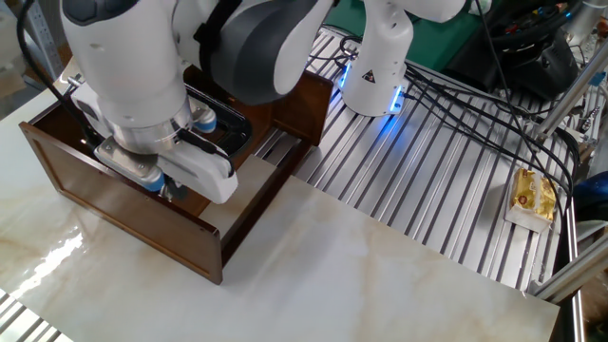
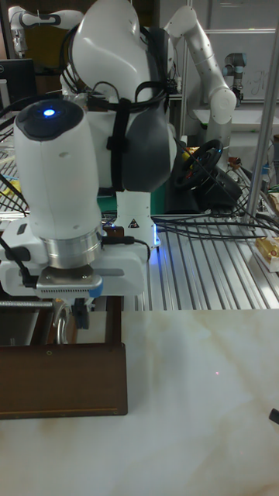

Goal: Turn off the water tap

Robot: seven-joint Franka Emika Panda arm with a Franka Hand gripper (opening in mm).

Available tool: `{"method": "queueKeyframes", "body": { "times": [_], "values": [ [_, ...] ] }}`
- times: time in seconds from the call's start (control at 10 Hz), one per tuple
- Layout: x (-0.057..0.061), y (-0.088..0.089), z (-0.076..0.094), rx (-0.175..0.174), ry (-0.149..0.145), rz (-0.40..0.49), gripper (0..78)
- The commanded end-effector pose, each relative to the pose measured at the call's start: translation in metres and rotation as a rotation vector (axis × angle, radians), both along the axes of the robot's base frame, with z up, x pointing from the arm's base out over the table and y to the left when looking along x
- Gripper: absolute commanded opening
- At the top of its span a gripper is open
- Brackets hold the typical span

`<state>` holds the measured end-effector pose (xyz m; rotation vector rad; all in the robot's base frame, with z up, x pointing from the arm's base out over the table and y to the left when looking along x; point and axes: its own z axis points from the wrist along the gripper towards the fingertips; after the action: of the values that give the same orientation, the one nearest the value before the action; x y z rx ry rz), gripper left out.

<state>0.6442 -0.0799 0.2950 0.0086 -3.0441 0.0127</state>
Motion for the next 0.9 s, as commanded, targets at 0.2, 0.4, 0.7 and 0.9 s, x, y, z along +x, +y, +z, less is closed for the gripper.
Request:
{"method": "queueKeyframes", "body": {
  "times": [0.2,0.4,0.7,0.9],
  "values": [
    [-0.016,0.061,0.032,-0.003,-0.044,0.013,0.0],
    [-0.031,0.077,0.039,-0.007,-0.053,-0.025,0.0],
    [-0.060,0.085,0.045,-0.011,-0.062,-0.043,0.0],
    [-0.076,0.083,0.054,0.007,-0.076,-0.038,0.0]
  ]
}}
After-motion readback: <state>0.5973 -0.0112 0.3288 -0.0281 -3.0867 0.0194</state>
